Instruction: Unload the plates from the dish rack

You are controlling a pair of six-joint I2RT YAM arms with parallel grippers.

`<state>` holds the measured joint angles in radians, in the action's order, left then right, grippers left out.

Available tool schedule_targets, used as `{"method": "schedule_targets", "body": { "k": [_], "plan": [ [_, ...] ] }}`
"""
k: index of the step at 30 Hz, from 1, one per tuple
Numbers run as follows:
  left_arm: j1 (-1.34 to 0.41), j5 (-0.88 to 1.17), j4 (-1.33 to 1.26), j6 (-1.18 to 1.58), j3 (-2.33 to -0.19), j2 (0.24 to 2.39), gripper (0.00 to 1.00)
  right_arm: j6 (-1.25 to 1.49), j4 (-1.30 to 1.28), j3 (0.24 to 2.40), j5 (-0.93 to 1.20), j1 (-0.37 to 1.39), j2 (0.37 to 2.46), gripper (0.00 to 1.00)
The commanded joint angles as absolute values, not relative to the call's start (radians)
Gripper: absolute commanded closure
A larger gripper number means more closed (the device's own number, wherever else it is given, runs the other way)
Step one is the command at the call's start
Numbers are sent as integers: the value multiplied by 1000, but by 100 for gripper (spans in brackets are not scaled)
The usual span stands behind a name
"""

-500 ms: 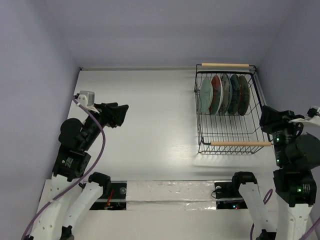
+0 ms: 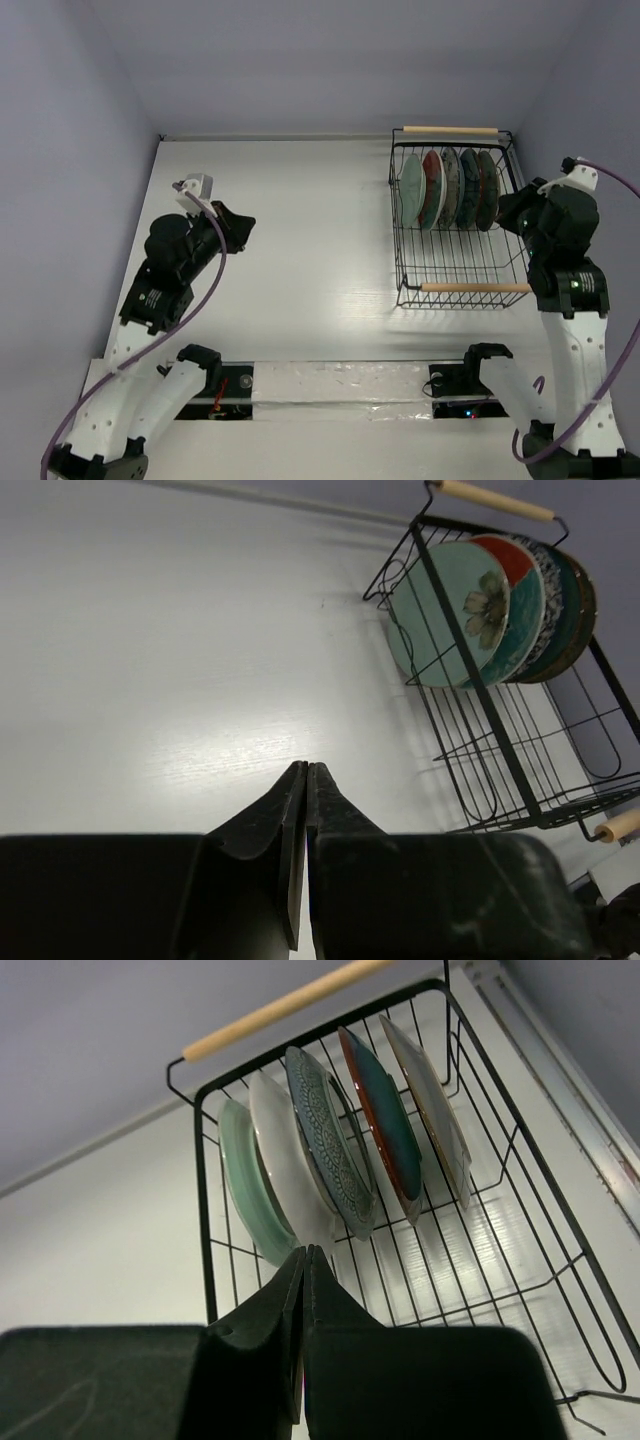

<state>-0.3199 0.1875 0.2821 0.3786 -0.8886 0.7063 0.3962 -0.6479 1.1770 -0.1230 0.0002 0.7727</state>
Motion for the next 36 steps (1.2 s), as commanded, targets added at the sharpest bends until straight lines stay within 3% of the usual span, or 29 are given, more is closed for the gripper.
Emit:
{"method": "schedule_targets", "body": {
  "k": [1,6,10,11,14,19,36],
  "plan": [
    [-324,183,199,350,-868,623,100,390,-568,1174,-107,-3,833,100],
    [-324,187,146,336,-807,598,100,358,-531,1198,-165,6,978,100],
    [-334,189,132,321,-773,603,96,318,-531,1261,-242,6,1093,81],
    [-334,187,129,316,-773,601,94,308,-531,1272,-248,6,1118,71],
    [-344,178,132,310,-775,600,86,287,-532,1308,-303,6,1210,57],
    [-354,163,138,305,-775,609,74,261,-520,1322,-376,6,1318,55],
    [-364,167,129,304,-775,612,69,206,-505,1428,-428,6,1578,59]
  ]
}}
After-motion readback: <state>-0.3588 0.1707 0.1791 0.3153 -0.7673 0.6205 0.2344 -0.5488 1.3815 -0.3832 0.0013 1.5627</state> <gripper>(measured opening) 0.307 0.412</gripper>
